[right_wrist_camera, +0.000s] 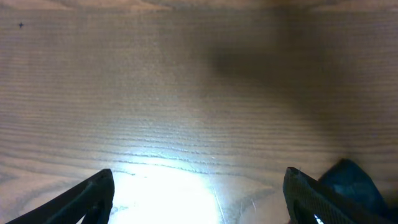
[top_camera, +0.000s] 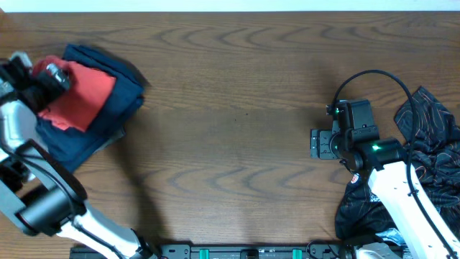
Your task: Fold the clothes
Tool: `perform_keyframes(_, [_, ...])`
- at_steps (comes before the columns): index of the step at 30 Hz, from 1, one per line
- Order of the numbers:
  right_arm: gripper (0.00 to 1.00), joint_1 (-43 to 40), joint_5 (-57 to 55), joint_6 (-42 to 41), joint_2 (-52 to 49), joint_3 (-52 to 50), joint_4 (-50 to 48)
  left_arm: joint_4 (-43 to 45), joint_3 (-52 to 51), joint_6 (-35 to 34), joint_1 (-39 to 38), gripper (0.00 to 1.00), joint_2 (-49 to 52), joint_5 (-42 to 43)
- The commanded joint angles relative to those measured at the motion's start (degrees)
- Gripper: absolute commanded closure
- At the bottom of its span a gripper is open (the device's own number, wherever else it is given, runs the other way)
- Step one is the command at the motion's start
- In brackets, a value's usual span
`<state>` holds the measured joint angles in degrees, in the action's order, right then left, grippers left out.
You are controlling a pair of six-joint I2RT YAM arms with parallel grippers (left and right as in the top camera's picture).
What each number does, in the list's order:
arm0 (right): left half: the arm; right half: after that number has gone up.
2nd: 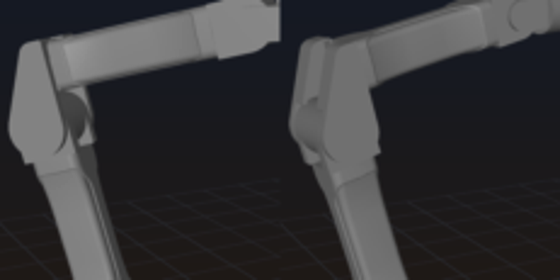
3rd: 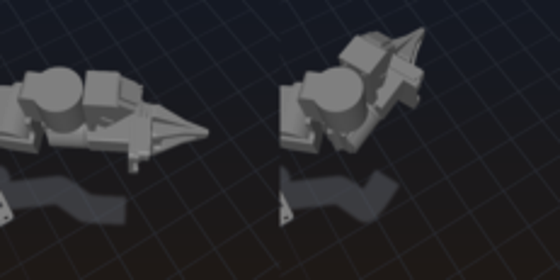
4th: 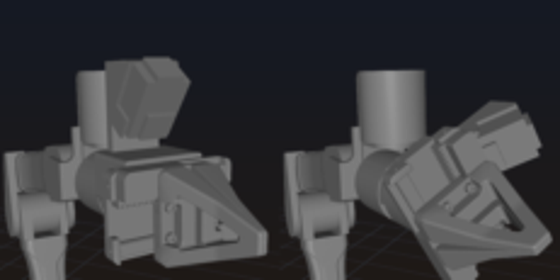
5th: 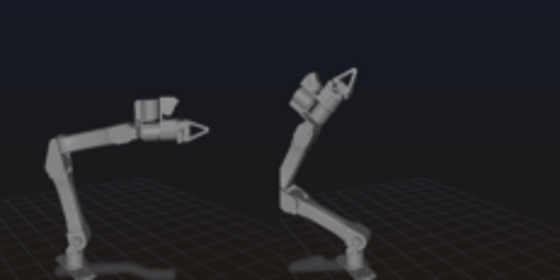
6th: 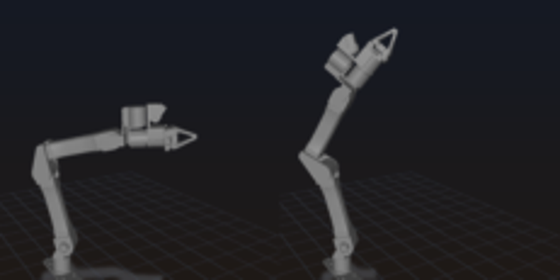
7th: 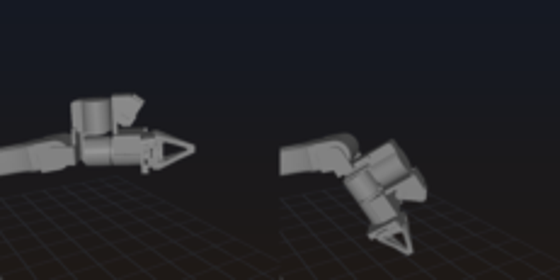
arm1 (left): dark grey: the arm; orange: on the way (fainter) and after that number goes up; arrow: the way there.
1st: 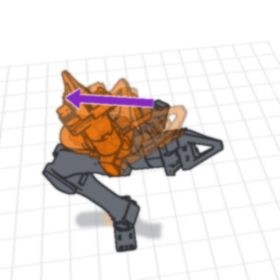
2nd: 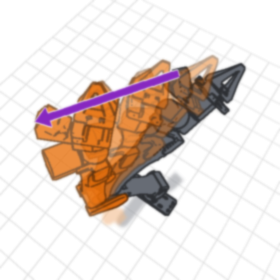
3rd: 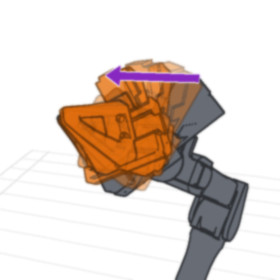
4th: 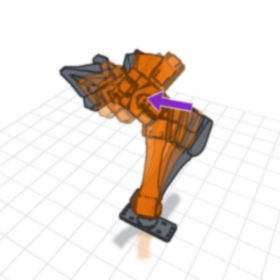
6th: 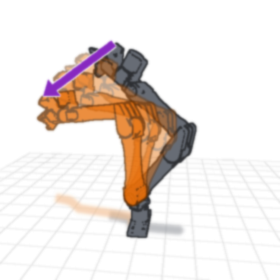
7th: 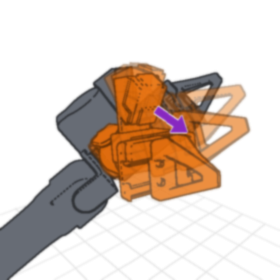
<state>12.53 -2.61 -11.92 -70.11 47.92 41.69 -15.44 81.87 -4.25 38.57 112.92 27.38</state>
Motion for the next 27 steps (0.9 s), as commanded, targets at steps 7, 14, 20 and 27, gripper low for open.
perform_keyframes(7, [0.15, -0.92, -0.59, 0.17, 0.35, 0.63, 0.35, 2.51, 0.50, -3.34, 4.37, 0.02, 3.43, 11.52])
perform_keyframes(14, [0.09, -0.92, -0.59, 0.20, 0.35, 0.63, -1.03, 5.70, 0.57, -1.60, 0.70, 0.02, -9.79, 15.32])
perform_keyframes(20, [0.01, -1.14, 0.46, 0.24, 0.35, 0.63, -6.29, 1.49, 0.57, 0.20, -8.72, 0.02, -20.90, 12.57])
perform_keyframes(27, [0.01, -6.86, 11.96, 0.20, -0.50, 0.63, -11.80, -16.22, 0.37, 4.26, -27.96, 0.02, -21.59, -3.58])
